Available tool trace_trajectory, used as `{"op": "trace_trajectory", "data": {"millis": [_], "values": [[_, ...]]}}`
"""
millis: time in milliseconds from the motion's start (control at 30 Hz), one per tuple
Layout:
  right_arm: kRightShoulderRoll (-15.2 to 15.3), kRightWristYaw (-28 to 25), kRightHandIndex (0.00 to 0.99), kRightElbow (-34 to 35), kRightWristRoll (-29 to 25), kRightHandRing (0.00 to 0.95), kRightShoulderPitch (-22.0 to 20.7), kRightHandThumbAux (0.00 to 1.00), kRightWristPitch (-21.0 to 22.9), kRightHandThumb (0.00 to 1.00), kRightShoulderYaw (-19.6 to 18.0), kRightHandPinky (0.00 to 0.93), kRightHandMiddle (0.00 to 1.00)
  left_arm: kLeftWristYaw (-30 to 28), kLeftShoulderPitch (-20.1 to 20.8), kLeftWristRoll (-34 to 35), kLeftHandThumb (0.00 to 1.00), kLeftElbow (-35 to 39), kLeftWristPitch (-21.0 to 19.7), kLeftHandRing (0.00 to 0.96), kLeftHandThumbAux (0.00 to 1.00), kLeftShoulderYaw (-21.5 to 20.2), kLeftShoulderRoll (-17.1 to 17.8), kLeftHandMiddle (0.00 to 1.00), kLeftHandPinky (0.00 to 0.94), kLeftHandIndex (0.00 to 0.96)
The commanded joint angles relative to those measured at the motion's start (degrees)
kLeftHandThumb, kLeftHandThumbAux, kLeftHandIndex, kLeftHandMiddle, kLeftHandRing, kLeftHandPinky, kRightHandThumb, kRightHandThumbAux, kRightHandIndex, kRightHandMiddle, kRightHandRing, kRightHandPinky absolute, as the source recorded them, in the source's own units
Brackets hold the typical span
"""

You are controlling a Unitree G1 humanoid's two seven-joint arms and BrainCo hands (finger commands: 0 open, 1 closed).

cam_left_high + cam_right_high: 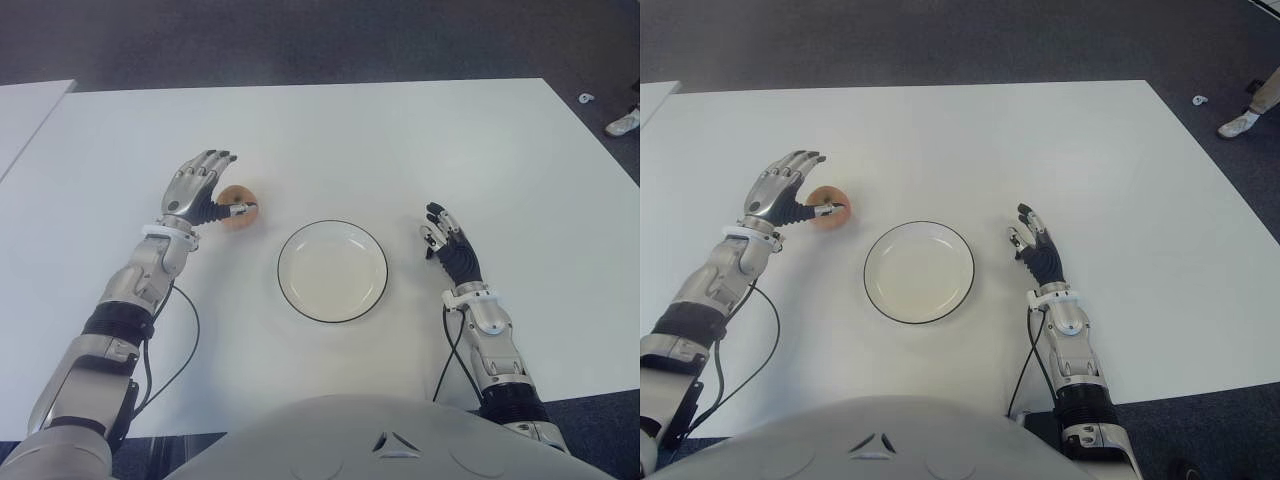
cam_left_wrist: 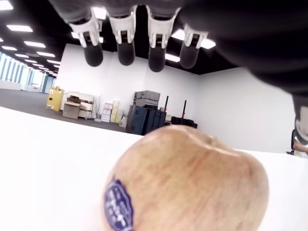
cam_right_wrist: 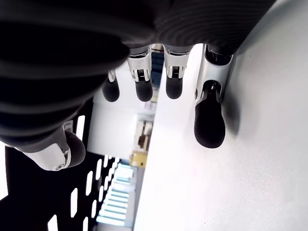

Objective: Put the apples into the plate.

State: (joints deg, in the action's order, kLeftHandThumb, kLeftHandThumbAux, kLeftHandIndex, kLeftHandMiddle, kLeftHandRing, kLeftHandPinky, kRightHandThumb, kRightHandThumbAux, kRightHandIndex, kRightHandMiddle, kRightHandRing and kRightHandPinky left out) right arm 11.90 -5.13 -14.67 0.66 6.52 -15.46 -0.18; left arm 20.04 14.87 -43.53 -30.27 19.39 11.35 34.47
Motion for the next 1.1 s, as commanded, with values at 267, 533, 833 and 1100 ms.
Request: {"op": "trace_trajectory", "data": {"millis": [267,533,833,1100], "values": [[-1.62,-0.70,0.000,-5.52,0.64,0.000,4.86,0.504,4.59,0.110,1.23,0.000,0.000,-1.94,1.73,-0.05,0.221,-1.47,0.24,0.087,0.340,2.46,0.76,0.109,0.103,0.127],[-1.98,-0.13,0.000,-4.46,1.42,0.000,5.18,0.507,4.06,0.114,1.68,0.000,0.000,-2.58,2.81,-0.20,0.243,-1.71,0.52,0.095,0.347,3.71,0.98,0.116,0.112,0.136],[-2.20,0.14,0.000,-4.11,1.69,0.000,5.45,0.498,4.16,0.106,2.00,0.000,0.000,-3.05,3.47,-1.09,0.253,-1.58,-0.18,0.095,0.357,5.08,0.72,0.116,0.110,0.140],[-2.35,0.45,0.000,-3.73,1.88,0.000,5.59,0.492,4.54,0.085,2.20,0.000,0.000,-2.92,4.02,-1.20,0.258,-2.09,-0.25,0.099,0.363,6.33,0.46,0.120,0.115,0.142]]}}
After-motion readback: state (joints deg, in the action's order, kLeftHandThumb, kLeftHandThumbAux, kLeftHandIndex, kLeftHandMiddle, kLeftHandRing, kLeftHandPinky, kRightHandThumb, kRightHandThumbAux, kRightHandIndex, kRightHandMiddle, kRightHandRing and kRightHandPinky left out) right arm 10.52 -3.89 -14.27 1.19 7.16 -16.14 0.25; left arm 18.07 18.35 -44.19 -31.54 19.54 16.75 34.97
